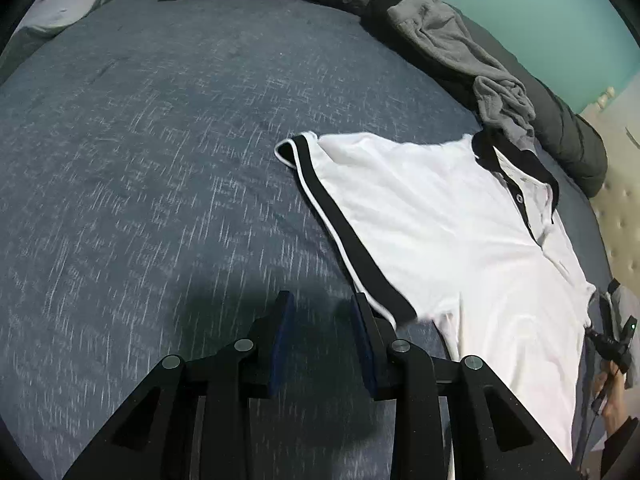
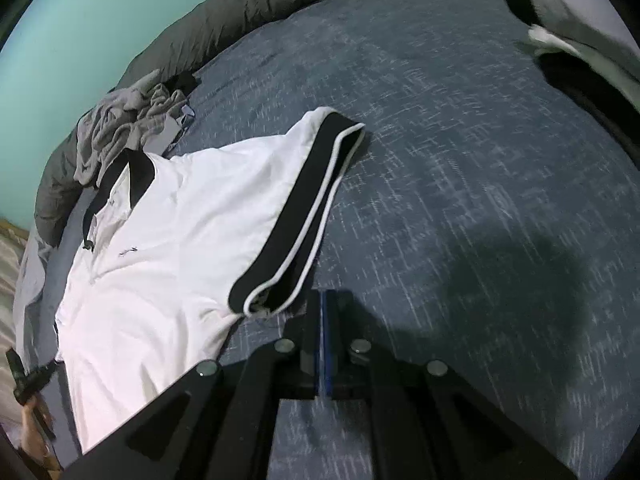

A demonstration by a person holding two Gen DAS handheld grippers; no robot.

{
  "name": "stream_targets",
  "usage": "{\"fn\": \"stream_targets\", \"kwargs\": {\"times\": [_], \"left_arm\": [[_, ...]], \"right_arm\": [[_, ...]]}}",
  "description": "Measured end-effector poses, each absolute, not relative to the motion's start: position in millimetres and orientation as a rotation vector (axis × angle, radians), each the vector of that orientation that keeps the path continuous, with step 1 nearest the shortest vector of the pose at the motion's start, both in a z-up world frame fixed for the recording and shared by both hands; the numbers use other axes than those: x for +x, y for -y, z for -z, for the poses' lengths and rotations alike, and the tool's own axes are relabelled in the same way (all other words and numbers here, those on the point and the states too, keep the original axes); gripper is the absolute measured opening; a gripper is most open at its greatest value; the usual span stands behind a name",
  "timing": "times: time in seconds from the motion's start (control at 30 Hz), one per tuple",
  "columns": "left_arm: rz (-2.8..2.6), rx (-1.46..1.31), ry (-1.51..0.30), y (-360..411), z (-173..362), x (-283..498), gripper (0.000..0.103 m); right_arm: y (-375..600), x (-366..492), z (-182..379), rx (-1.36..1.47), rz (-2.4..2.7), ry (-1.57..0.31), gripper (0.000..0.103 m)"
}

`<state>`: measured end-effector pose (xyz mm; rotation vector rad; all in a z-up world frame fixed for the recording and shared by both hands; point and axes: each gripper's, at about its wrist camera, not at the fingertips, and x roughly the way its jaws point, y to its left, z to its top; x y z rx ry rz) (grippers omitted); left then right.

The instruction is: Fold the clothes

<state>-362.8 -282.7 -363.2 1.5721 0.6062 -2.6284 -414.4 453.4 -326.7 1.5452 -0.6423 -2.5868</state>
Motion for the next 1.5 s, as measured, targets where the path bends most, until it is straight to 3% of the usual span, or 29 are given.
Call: {"fn": "stream_targets", "kwargs": {"times": [0.13, 0.2, 0.27, 0.37, 0.5, 0.9, 1.33, 1.37, 1.4, 1.5], "left_arm": [[2.643, 1.608, -0.611, 273.0, 353.1, -340.0, 0.033], [2.658, 1.633, -0.602, 265.5, 347.7, -325.3, 0.034], [2.669, 1.672, -0.587, 256.0, 343.6, -309.3, 0.036], [2.682, 1.759, -0.553, 234.3, 338.7, -282.1, 0.044], [2.695, 1.877, -0.558, 212.1, 335.9, -245.2, 0.046], [2.661, 2.171, -0.477, 161.2, 349.9, -150.7, 0.047], [2.598, 2.298, -0.459, 143.2, 366.5, -100.0, 0.047], [2.596, 2.302, -0.461, 142.8, 367.5, -97.7, 0.047], [2.594, 2.304, -0.463, 142.5, 368.5, -95.6, 0.047], [2.596, 2.3, -0.459, 141.1, 369.3, -91.9, 0.047]], "right_arm": [[-447.6, -394.2, 313.4, 1.567, 2.545, 0.603, 0.007], [-440.5, -381.4, 306.8, 1.579, 2.496, 0.572, 0.023], [-430.3, -364.7, 302.0, 1.596, 2.442, 0.526, 0.03], [-413.5, -336.3, 295.9, 1.631, 2.351, 0.453, 0.031], [-390.7, -291.4, 297.7, 1.702, 2.229, 0.347, 0.032], [-367.7, -202.9, 301.8, 1.806, 2.076, 0.198, 0.033], [-348.8, -146.5, 324.4, 1.847, 2.001, 0.115, 0.033], [-347.7, -145.2, 324.7, 1.842, 2.006, 0.109, 0.028], [-346.7, -144.1, 325.0, 1.836, 2.012, 0.107, 0.015], [-346.0, -143.6, 322.4, 1.813, 2.033, 0.128, 0.005]]}}
